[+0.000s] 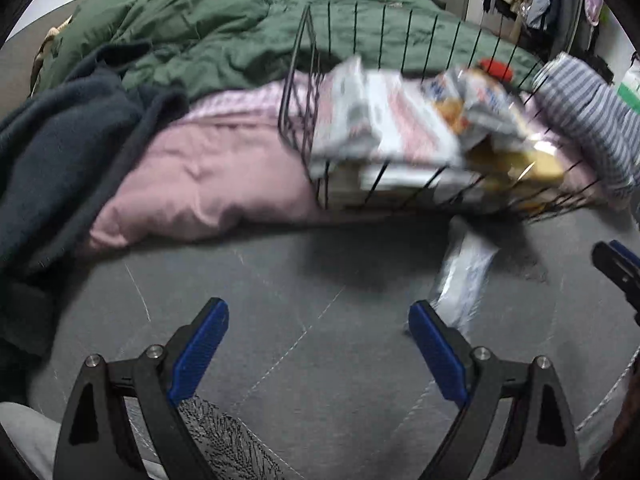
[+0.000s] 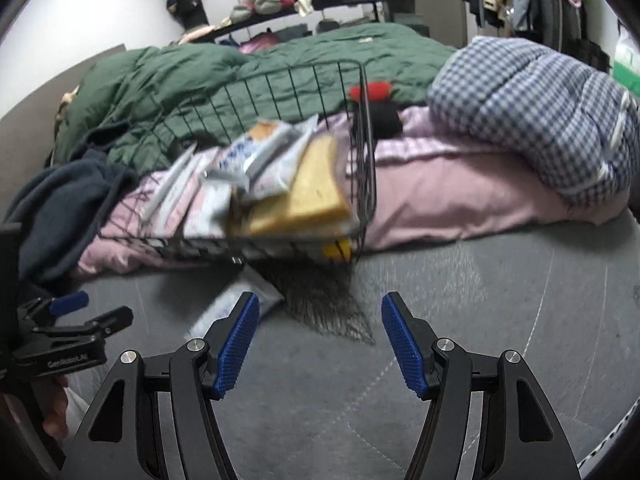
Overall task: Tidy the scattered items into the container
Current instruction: 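Lower the left gripper to the white-blue packet and grasp it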
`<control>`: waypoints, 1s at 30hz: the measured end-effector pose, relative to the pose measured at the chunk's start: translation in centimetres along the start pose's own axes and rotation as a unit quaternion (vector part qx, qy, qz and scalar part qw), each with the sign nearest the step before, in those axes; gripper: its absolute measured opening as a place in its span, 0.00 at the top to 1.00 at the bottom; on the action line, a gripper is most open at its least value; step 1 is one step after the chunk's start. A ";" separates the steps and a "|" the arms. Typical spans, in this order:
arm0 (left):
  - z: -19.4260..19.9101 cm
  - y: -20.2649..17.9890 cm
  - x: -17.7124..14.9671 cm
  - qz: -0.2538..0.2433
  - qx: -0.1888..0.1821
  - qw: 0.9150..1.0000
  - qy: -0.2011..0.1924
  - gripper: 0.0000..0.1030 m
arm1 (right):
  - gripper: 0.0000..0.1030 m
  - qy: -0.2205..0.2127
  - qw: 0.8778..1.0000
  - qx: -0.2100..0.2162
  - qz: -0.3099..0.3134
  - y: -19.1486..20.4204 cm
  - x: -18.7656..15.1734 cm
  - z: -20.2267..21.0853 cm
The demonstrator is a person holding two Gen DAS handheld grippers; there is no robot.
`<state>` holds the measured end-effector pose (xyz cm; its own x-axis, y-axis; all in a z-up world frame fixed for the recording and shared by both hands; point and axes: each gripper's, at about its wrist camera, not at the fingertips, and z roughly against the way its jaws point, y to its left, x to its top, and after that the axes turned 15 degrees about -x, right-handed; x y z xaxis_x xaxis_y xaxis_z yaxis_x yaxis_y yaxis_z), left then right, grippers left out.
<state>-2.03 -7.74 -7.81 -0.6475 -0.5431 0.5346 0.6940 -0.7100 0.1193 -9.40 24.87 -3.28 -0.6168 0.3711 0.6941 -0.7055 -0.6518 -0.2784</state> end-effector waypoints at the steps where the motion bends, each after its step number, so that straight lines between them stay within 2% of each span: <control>1: -0.6 0.2 -0.2 0.000 0.005 1.000 0.005 0.11 | 0.38 0.008 1.000 -0.002 0.001 0.0 -0.5 -0.4; 4: -2.2 0.8 -0.4 0.012 0.013 1.000 0.020 0.11 | 0.38 0.032 0.999 0.002 0.002 0.4 -1.6 -2.2; 8: -3.5 0.8 0.0 0.021 0.009 1.000 0.018 0.11 | 0.38 0.051 0.999 -0.009 0.013 1.7 -2.3 -4.5; 13: -5.3 0.7 0.1 0.020 0.015 0.999 0.030 0.11 | 0.38 0.052 0.998 -0.017 0.020 3.6 -2.2 -6.6; 17: -6.2 0.3 -0.3 0.028 -0.007 0.999 0.045 0.11 | 0.38 0.062 0.998 -0.013 0.025 4.8 -2.1 -8.0; 23: -6.5 -1.8 -1.8 -0.003 -0.046 0.996 0.073 0.11 | 0.38 0.058 0.997 0.020 0.047 6.5 -2.5 -8.2; 26: -6.2 -2.2 -2.2 -0.003 -0.047 0.996 0.072 0.11 | 0.38 0.057 0.996 0.039 0.050 6.5 -2.7 -7.8; 30: -5.3 -2.1 -2.3 0.003 -0.027 0.998 0.057 0.11 | 0.38 0.051 0.997 0.026 0.047 5.6 -3.1 -7.1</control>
<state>-3.68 -7.36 -13.73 -0.6766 -0.5932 0.4362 0.6823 -0.7279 0.0685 -13.93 24.76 -11.72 -0.7143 0.3704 0.5938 -0.6248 -0.7198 -0.3026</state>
